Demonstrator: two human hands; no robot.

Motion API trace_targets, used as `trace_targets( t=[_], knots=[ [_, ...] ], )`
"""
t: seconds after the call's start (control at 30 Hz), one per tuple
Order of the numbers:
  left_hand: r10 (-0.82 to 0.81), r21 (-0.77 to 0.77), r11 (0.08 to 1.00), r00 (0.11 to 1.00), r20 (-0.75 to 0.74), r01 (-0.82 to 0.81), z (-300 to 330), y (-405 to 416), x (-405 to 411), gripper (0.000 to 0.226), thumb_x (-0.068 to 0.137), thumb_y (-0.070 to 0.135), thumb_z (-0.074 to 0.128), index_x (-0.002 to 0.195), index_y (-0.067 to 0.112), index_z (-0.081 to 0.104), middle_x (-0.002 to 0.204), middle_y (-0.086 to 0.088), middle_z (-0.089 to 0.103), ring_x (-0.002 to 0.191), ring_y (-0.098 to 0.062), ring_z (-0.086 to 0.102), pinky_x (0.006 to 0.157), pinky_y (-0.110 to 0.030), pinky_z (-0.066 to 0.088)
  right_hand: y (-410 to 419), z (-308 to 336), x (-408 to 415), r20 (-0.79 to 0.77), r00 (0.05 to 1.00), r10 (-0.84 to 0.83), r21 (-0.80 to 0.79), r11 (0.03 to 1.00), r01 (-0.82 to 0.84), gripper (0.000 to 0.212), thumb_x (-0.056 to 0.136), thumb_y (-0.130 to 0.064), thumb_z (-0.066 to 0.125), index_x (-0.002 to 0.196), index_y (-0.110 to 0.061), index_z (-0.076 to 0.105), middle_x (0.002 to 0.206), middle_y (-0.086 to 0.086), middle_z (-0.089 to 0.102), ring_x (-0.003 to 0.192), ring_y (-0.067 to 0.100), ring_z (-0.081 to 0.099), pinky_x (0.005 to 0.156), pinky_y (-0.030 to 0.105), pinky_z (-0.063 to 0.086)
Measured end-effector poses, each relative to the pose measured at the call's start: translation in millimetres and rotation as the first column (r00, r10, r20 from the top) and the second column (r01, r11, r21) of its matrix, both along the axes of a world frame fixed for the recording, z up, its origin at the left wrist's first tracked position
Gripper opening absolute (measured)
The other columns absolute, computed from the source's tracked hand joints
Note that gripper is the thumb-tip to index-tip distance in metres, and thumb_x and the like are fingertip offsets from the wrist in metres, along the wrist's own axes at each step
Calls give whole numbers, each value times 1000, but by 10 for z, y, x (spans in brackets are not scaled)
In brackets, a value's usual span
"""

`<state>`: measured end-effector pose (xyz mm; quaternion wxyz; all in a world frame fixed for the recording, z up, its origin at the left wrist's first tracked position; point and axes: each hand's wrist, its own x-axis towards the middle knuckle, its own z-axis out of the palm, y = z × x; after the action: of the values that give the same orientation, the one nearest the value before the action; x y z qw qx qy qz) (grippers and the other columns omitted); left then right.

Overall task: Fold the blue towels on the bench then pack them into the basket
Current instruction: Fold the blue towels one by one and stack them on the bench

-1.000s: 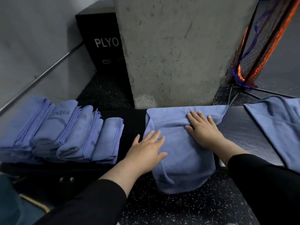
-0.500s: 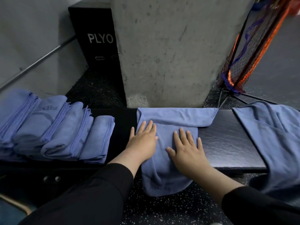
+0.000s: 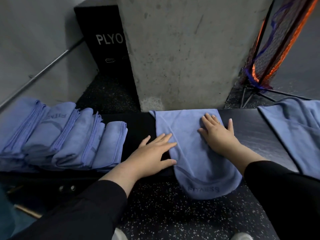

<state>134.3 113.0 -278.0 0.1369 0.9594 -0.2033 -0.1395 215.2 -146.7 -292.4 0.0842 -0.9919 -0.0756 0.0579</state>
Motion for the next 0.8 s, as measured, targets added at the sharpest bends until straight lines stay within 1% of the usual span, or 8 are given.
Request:
trace_targets(
  t=[0.07, 0.13, 0.23, 0.33, 0.47, 0.53, 0.63, 0.8],
  knots=[
    [8, 54, 998, 1000, 15, -9, -30, -19, 13, 68, 99, 62, 44, 159, 40, 18, 168, 16, -5, 152, 0, -11, 126, -48, -4, -13, 22, -52, 106, 994, -1, 67, 998, -6, 52, 105, -44, 41, 152, -22, 36, 163, -3, 29, 152, 14, 21, 118, 62, 1],
    [35, 78, 996, 999, 17, -36, -37, -78, 46, 66, 101, 61, 39, 159, 41, 15, 168, 16, -6, 153, -2, -10, 125, -51, -4, 3, 92, -163, 250, 966, 61, 152, 983, -101, 39, 100, -40, 54, 134, -21, 59, 143, -1, 55, 136, 19, 48, 113, 54, 24],
    [105, 64, 992, 994, 7, -105, -13, -167, 119, 60, 104, 55, 36, 159, 41, 17, 169, 15, -3, 155, -5, -7, 124, -55, -3, 26, 204, -383, 256, 945, 204, 274, 922, -273, 30, 94, -46, 60, 104, -20, 70, 105, -2, 65, 98, 24, 64, 82, 38, 49],
    [146, 49, 988, 989, 7, -146, 27, -228, 166, 52, 108, 45, 34, 158, 39, 22, 170, 12, 4, 155, -7, 0, 124, -56, 0, 28, 262, -615, 97, 920, 380, 215, 894, -392, 45, 87, -69, 48, 97, -28, 63, 101, -10, 58, 95, 17, 58, 83, 41, 48],
    [179, 39, 982, 975, 134, -186, 50, -255, 164, 38, 108, 41, 36, 143, 33, 51, 163, 10, 32, 151, -8, 24, 121, -47, 13, 127, 247, -888, 15, 936, 351, 73, 934, -351, 59, 72, -83, 43, 104, -34, 55, 116, -14, 50, 110, 14, 48, 90, 35, 39],
    [199, 1, 979, 961, 194, -203, 54, -230, 145, 28, 108, 38, 39, 117, 28, 64, 142, 11, 55, 140, -9, 40, 115, -44, 20, 228, 236, -985, 26, 953, 303, 59, 951, -304, 56, 74, -79, 49, 105, -32, 55, 120, -13, 49, 114, 15, 47, 94, 37, 38],
    [237, -62, 971, 941, 240, -229, 89, -151, 91, 23, 106, 35, 42, 87, 27, 51, 102, 11, 61, 113, -13, 55, 102, -41, 33, 338, 252, -1047, 80, 968, 236, 85, 966, -243, 30, 90, -54, 59, 102, -26, 58, 121, -9, 52, 115, 18, 50, 88, 35, 33],
    [139, -205, 973, 978, 155, -106, 182, -157, -34, 28, 100, 49, 50, 115, 31, 66, 121, 16, 63, 121, -5, 50, 105, -34, 32, 412, 334, -1020, 103, 987, 124, 202, 969, -143, 20, 98, -36, 55, 95, -19, 66, 109, -4, 58, 103, 24, 56, 80, 38, 40]
  ],
)
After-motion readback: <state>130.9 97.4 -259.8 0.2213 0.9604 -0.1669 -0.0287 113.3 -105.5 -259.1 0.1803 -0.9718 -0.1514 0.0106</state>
